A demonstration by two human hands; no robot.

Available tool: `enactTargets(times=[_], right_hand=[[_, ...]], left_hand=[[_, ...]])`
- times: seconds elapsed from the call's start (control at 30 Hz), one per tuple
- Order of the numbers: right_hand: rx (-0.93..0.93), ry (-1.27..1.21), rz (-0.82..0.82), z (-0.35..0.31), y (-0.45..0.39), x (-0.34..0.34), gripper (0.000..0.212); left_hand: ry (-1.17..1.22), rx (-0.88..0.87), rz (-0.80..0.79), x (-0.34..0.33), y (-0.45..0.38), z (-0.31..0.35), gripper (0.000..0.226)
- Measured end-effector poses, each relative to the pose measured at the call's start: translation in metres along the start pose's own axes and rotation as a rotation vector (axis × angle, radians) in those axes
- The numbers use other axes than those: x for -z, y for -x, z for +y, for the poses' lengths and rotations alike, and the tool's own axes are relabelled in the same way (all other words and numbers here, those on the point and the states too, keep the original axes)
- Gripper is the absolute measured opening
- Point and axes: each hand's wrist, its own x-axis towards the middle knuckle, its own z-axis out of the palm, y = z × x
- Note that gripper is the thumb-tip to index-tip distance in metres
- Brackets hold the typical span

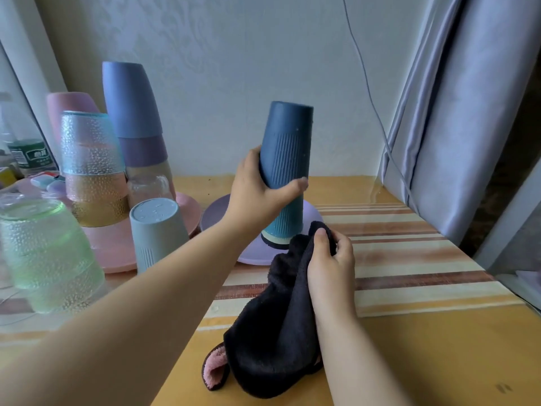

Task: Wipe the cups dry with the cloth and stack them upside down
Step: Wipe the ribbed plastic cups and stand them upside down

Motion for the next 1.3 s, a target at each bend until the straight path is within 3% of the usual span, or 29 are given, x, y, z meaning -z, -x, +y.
enactTargets(times=[0.17, 0.33, 0.5, 0.6, 0.7, 0.9, 0.97, 1.1, 1.2, 1.3], right_hand=[[0.069, -0.131, -0.08, -0.009, 0.01, -0.005, 0.012], [0.247, -0.151, -0.212, -0.021, 0.029, -0.01, 0.011], [0.42, -0.031, -0.502, -0.014, 0.064, -0.028, 0.037], [0.406, 0.05, -0.59, -0.007, 0.074, -0.035, 0.051], [0.379, 0.039, -0.492, -0.009, 0.067, -0.033, 0.042], [0.077, -0.104, -0.448, -0.014, 0.05, -0.024, 0.038], [-0.06, -0.163, -0.485, -0.009, 0.05, -0.025, 0.05], [-0.206, -0.31, -0.564, -0.004, 0.057, -0.032, 0.053], [-0.211, -0.333, -0.587, -0.004, 0.061, -0.033, 0.051], [-0.094, -0.219, -0.479, -0.011, 0.06, -0.028, 0.045]], left_hand=[[0.117, 0.117, -0.03, 0.031, 0.066, -0.006, 0.048], [0.121, 0.234, 0.009, 0.069, 0.114, -0.011, 0.059], [0.049, 0.246, 0.016, 0.08, 0.131, -0.029, 0.05], [0.108, 0.288, -0.04, 0.079, 0.134, -0.036, 0.052], [0.177, 0.269, -0.177, 0.081, 0.132, -0.037, 0.047], [0.357, 0.304, -0.329, 0.087, 0.129, -0.04, 0.052], [0.44, 0.335, -0.315, 0.089, 0.128, -0.042, 0.052], [0.632, 0.422, -0.257, 0.091, 0.124, -0.049, 0.063], [0.673, 0.455, -0.226, 0.09, 0.123, -0.047, 0.072], [0.6, 0.437, -0.108, 0.084, 0.124, -0.045, 0.062]])
